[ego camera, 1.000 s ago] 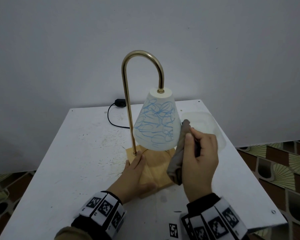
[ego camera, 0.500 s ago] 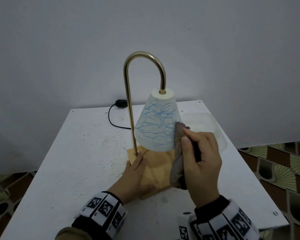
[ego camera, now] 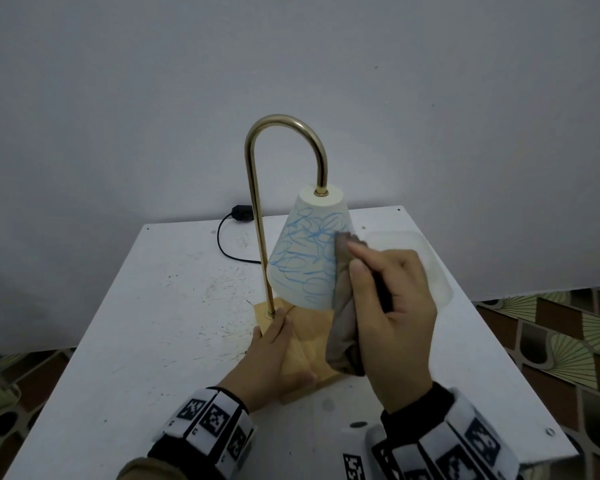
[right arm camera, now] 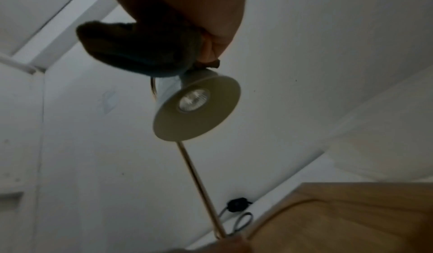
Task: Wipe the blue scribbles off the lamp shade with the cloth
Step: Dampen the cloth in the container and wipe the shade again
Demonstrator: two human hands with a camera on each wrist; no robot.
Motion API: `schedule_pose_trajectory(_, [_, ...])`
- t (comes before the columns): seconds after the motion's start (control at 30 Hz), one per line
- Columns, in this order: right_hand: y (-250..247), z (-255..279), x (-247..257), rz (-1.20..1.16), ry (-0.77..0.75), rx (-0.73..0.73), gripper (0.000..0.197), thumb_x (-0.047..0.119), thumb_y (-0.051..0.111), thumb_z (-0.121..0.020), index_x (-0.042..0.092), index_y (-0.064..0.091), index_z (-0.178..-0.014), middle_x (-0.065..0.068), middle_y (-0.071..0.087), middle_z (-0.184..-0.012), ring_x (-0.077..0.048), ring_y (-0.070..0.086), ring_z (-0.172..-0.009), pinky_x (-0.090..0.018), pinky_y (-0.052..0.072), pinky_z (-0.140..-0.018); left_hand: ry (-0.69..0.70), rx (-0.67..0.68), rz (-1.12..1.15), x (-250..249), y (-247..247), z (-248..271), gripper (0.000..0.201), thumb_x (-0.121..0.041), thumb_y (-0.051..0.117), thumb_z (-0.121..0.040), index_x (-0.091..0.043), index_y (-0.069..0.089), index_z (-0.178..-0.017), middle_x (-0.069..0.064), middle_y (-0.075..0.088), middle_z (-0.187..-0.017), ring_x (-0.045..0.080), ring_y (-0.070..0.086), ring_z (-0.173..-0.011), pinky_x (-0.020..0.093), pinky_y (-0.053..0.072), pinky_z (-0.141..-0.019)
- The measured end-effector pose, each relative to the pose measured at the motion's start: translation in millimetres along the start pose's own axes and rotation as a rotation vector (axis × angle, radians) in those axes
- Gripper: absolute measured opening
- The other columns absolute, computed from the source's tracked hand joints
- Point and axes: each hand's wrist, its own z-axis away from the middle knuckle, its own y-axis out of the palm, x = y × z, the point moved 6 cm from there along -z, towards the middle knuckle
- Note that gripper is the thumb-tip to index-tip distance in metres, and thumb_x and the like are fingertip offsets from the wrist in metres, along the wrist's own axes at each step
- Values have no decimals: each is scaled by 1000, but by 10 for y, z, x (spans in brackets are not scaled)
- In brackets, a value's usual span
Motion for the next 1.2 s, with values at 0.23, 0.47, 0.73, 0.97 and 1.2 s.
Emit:
schedule_pose_trajectory(0.23, [-108, -48, -339, 32, 153, -29, 17, 9, 53, -88, 16, 64, -99, 7, 57, -91, 4, 54, -88, -5, 39, -80, -10, 6, -4, -25, -15, 32, 106, -61, 55, -80, -20, -14, -149, -9, -28, -153, 31, -14, -144, 47, 7, -119])
schedule_pose_trajectory(0.47, [23, -246, -29, -24, 30, -64, 19, 3, 55, -89, 4, 67, -104, 7, 55, -93, 5, 53, -89, -6, 38, -81, -10, -4, 28, -3, -4, 23, 106, -64, 56, -78, -24, -12, -149, -12, -27, -153, 32, -13, -144, 48, 8, -119])
schedule_pose_trajectory(0.73, [-58, 56, -216, 40, 20, -42, 18, 6, 54, -91, 9, 65, -105, 7, 56, -99, 2, 54, -94, -10, 40, -86, -17, -9, -11, -28, -16, 20, 106, -61, 56, -80, -19, -13, -149, -8, -26, -154, 31, -13, -144, 45, 5, -119])
schedule_pose_trajectory(0.97, [-31, -242, -281, 11, 114, -59, 18, 8, 53, -89, 11, 67, -101, 12, 57, -93, 5, 54, -90, -7, 39, -81, -7, -7, -23, -23, -21, 22, 105, -62, 55, -80, -19, -12, -149, -7, -26, -154, 32, -12, -144, 46, 6, -119])
schedule_pose_trajectory(1.2, [64, -203, 54, -29, -52, -55, 18, -1, 55, -89, -1, 67, -104, 4, 56, -97, 6, 52, -95, -7, 38, -86, 37, -36, 8, 68, 24, -57, 110, -72, 54, -72, -26, -9, -150, -13, -23, -154, 29, -7, -146, 48, 7, -119])
